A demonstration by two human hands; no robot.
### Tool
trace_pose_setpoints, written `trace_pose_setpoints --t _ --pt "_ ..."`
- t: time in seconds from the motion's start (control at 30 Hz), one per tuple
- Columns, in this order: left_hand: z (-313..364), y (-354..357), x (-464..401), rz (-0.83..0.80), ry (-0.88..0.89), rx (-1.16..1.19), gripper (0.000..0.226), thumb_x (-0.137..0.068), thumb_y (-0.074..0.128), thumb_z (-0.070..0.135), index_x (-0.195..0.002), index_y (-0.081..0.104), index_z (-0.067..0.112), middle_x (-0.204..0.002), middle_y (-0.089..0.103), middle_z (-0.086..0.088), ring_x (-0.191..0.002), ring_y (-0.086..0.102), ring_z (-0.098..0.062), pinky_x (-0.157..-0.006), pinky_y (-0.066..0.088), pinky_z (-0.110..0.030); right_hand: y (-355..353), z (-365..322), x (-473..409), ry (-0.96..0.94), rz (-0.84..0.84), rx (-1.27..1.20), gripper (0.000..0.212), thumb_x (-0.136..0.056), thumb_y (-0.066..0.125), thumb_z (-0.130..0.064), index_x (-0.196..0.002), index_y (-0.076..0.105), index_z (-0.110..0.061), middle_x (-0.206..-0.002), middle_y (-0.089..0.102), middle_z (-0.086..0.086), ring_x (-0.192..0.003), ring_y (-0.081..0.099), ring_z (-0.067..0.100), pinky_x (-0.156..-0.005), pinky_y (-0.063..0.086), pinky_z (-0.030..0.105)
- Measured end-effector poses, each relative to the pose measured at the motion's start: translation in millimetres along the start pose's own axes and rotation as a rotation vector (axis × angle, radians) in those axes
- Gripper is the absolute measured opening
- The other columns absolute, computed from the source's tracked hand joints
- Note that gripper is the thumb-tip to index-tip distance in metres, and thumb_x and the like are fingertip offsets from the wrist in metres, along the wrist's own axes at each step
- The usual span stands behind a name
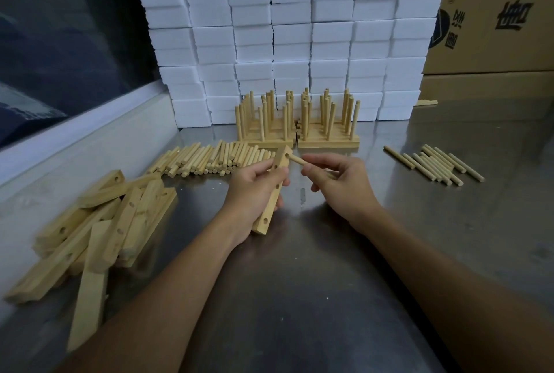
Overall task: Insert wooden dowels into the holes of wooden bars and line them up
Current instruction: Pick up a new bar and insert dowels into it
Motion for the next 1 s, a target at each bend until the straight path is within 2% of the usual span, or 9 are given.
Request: trace_pose_setpoints --t 0.2,0.3,0.47,0.53,0.63,0.73,0.83,0.9,1.0 --pt "-1.7 -0.1 0.2 -0.027 0.065 -0.09 0.024 -0.092 0.067 0.023 -0.081 0.075 0.043 -0.073 0.065 -0.005 -0.049 0.05 -0.017 -0.049 0.043 -0.028 -0.8 1.7 -0.2 -0.028 0.0 0.054 0.017 -0.093 0.068 -0.015 -0.106 0.075 -0.024 -0.087 0.071 -0.011 -0.065 0.061 -0.003 -0.061 0.052 0.016" --pt "-3.1 1.1 -0.1 -0.026 0.106 -0.149 0.021 -0.092 0.066 0.023 -0.102 0.07 0.041 -0.068 0.062 -0.005 -0.047 0.05 -0.014 -0.049 0.043 -0.024 -0.1 1.7 -0.5 -0.083 0.018 0.164 0.016 -0.093 0.068 -0.018 -0.108 0.075 -0.021 -0.089 0.07 -0.017 -0.076 0.064 -0.001 -0.072 0.056 0.021" --pt "-3.6 1.9 -0.4 -0.018 0.16 -0.221 0.023 -0.094 0.065 0.021 -0.113 0.072 0.029 -0.065 0.061 -0.016 -0.042 0.049 -0.012 -0.048 0.044 -0.019 3.5 -1.1 1.8 -0.207 0.02 0.31 0.019 -0.093 0.067 -0.016 -0.111 0.074 -0.016 -0.092 0.065 -0.02 -0.087 0.065 -0.002 -0.078 0.057 0.02" --pt "-3.5 3.1 0.3 -0.033 0.16 -0.267 0.031 -0.094 0.064 0.018 -0.124 0.068 0.026 -0.055 0.06 -0.01 -0.042 0.048 -0.012 -0.048 0.044 -0.018 2.5 -1.8 1.9 -0.239 0.032 0.352 0.018 -0.093 0.067 -0.016 -0.11 0.074 -0.016 -0.091 0.065 -0.02 -0.088 0.065 0.0 -0.08 0.056 0.02" --pt "-2.2 2.9 0.8 -0.056 0.165 -0.309 0.034 -0.093 0.062 0.015 -0.125 0.067 0.024 -0.052 0.062 0.013 -0.041 0.047 -0.01 -0.047 0.044 -0.017 3.0 -3.9 2.8 -0.287 0.047 0.417 0.014 -0.093 0.067 -0.018 -0.105 0.073 -0.015 -0.09 0.066 -0.016 -0.083 0.066 0.003 -0.077 0.058 0.027" --pt "1.0 2.0 0.8 -0.065 0.189 -0.319 0.036 -0.092 0.062 0.013 -0.127 0.066 0.022 -0.052 0.063 0.018 -0.04 0.047 -0.01 -0.048 0.043 -0.02 3.8 -3.0 3.9 -0.293 0.079 0.479 0.016 -0.094 0.066 -0.026 -0.102 0.07 -0.012 -0.082 0.065 -0.016 -0.074 0.064 0.005 -0.07 0.057 0.033" --pt "1.8 2.4 1.2 -0.054 0.177 -0.32 0.038 -0.091 0.064 0.013 -0.127 0.066 0.023 -0.054 0.063 0.018 -0.041 0.049 -0.011 -0.049 0.044 -0.021 2.5 -0.2 2.9 -0.231 0.083 0.441 0.017 -0.093 0.067 -0.028 -0.099 0.069 -0.013 -0.077 0.066 -0.01 -0.071 0.063 0.008 -0.069 0.056 0.036" --pt "0.5 3.5 1.8 -0.054 0.146 -0.311 0.037 -0.09 0.063 0.013 -0.125 0.067 0.025 -0.055 0.063 0.018 -0.042 0.051 -0.011 -0.049 0.046 -0.02 1.7 -0.3 2.4 -0.18 0.091 0.372 0.014 -0.09 0.071 -0.027 -0.096 0.071 -0.014 -0.078 0.067 -0.01 -0.071 0.064 0.007 -0.065 0.057 0.03" --pt "0.4 3.8 2.3 -0.05 0.081 -0.266 0.031 -0.09 0.064 0.013 -0.115 0.071 0.029 -0.06 0.064 0.011 -0.045 0.053 -0.015 -0.048 0.047 -0.024 -3.2 -0.9 1.2 0.012 0.102 0.06 0.014 -0.083 0.079 -0.019 -0.09 0.07 -0.013 -0.074 0.072 -0.001 -0.062 0.07 0.01 -0.053 0.054 0.019"
Point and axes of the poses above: each hand's wrist, its own x-axis away from the middle knuckle, its own y-axis out of the palm, z = x × y, the point moved 3 cm from there along -x, towards the middle knuckle
